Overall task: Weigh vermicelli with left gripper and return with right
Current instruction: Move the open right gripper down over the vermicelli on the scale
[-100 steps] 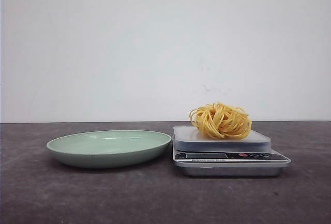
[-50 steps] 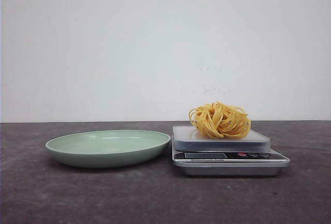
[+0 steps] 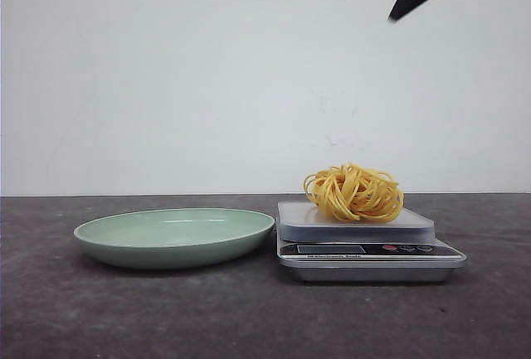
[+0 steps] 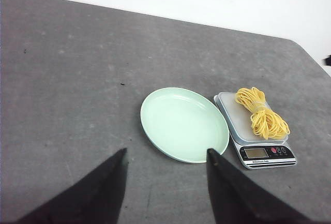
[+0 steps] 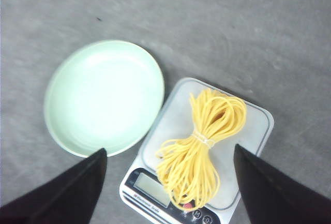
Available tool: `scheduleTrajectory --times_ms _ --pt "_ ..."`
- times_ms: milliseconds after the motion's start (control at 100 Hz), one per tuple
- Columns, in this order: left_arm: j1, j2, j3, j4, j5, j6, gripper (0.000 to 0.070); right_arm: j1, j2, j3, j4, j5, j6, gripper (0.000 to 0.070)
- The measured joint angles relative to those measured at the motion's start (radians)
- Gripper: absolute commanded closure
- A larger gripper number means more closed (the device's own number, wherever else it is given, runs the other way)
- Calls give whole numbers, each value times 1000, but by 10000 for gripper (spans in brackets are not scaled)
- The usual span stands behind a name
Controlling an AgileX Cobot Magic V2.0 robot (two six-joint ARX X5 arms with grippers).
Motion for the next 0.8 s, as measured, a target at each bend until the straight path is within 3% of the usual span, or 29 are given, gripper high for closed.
scheduleTrajectory --times_ms 440,800 --pt "0 0 0 0 9 -3 427 0 302 73 -83 1 48 201" --pt "0 0 0 0 9 -3 427 0 387 73 -70 0 63 202"
